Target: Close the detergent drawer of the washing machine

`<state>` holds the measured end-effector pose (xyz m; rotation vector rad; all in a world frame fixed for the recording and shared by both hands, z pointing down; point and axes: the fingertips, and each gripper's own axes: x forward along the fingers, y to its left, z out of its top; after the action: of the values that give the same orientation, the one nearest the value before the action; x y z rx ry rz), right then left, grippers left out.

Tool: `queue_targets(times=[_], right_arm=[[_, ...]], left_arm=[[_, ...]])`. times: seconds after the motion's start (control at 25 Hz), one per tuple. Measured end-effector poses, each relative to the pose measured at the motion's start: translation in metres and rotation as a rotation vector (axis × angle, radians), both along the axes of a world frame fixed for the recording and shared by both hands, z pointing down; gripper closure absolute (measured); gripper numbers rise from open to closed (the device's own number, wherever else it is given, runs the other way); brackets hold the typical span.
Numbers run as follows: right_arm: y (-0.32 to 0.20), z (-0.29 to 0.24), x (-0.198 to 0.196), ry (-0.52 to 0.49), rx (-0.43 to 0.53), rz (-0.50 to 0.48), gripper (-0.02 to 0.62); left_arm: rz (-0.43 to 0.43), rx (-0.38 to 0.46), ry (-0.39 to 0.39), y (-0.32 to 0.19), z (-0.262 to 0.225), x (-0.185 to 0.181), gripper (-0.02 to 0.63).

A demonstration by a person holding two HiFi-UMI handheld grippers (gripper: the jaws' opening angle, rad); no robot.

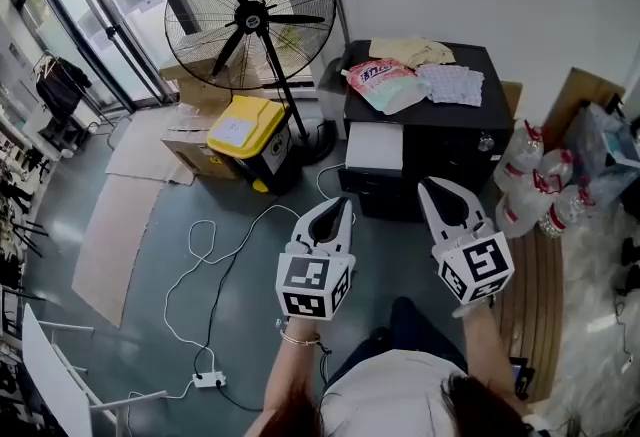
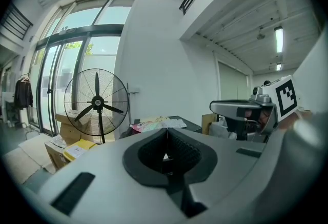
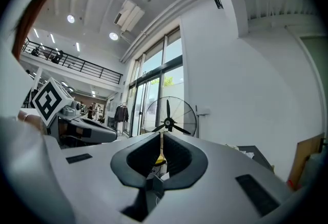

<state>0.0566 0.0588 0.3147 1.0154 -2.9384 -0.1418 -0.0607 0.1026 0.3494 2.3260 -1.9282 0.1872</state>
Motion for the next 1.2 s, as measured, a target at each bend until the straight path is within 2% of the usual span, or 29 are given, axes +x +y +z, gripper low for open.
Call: queue_targets(times=[0.72, 0.88, 1.2], right_arm=[[-0.07, 0.049, -0.015, 0.021, -0.09, -0.005, 0.568], [-0.084, 0.066, -0.016, 0.047, -0.118, -0.006, 0.566], [-0.109, 0.102, -0.017, 0.098, -0.18, -0.011, 0.529]], left_arm=[[-0.005, -0.017, 0.013, -0.067, 0.035, -0.027, 0.581], [-0.009, -0.043, 0.022, -0.083, 0.051, -0.033, 0.533], [-0.06, -0.065, 0.045, -0.102, 0.077, -0.054, 0.529]])
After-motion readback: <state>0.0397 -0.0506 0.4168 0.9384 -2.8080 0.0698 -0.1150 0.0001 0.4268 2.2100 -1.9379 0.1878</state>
